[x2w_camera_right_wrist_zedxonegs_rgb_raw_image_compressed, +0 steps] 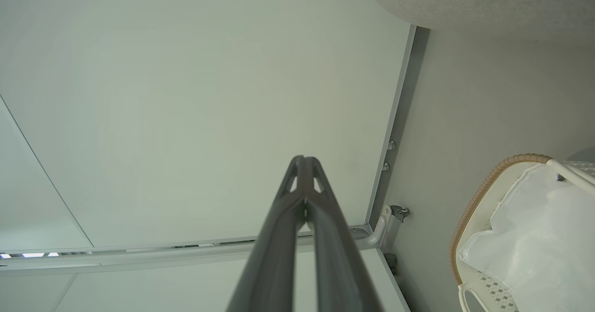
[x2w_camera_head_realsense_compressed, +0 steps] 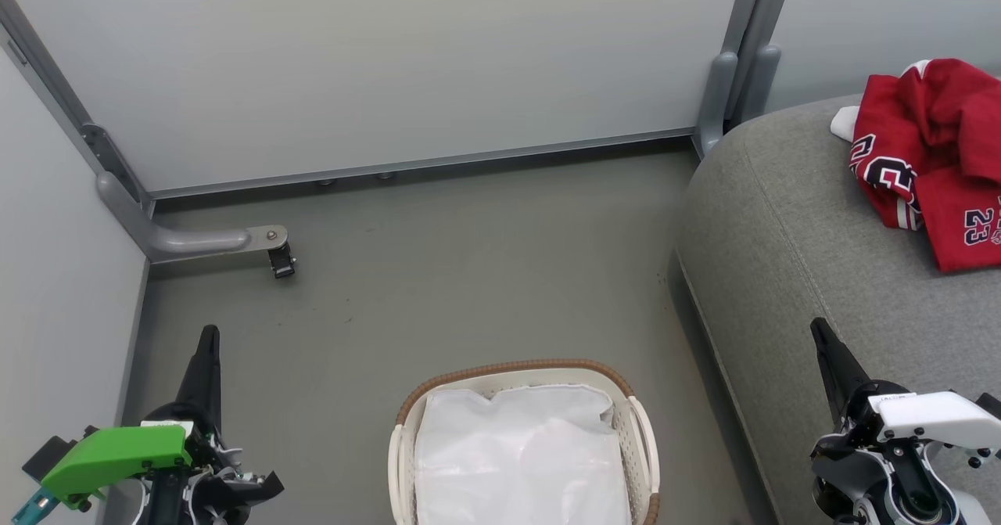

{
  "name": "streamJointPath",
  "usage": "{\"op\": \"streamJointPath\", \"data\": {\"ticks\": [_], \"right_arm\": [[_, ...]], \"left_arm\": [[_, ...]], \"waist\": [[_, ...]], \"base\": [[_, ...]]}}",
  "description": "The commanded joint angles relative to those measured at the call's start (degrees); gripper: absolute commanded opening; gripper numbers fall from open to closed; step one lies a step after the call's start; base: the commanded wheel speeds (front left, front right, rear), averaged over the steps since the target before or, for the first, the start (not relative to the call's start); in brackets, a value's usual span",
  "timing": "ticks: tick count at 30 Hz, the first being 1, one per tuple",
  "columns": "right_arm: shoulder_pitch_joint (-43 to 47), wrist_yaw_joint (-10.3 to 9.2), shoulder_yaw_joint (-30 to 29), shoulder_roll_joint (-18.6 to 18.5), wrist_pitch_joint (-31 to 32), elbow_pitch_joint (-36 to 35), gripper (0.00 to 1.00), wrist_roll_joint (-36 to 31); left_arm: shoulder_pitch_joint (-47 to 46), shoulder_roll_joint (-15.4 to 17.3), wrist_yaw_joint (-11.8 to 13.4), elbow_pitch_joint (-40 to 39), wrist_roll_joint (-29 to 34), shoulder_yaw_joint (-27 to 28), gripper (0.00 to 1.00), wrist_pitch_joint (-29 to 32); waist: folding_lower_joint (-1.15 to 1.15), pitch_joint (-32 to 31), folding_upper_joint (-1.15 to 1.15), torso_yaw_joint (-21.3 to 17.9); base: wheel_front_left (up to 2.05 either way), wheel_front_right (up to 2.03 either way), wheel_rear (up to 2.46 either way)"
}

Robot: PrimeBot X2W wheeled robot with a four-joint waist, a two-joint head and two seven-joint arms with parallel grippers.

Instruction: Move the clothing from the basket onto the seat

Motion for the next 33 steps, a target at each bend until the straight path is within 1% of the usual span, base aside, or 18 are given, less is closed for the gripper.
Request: {"op": "streamJointPath", "data": {"ticks": [1,33], "right_arm": [[-0.43,-0.02,-0.12,-0.34,0.15,-0.26,0.00,0.22],[-0.43,-0.02,-0.11,-0.34,0.14,-0.25,0.00,0.22]], "left_arm": [[-0.58,0.06,-0.21,-0.06,0.23,0.27,0.00,0.33],[-0.61,-0.08,-0.20,-0.05,0.40,0.45,0.00,0.36]], "waist": [[0.00,0.00,0.00,0.00],[0.00,0.00,0.00,0.00]], "base": [[0.00,0.00,0.00],[0.00,0.00,0.00]]}}
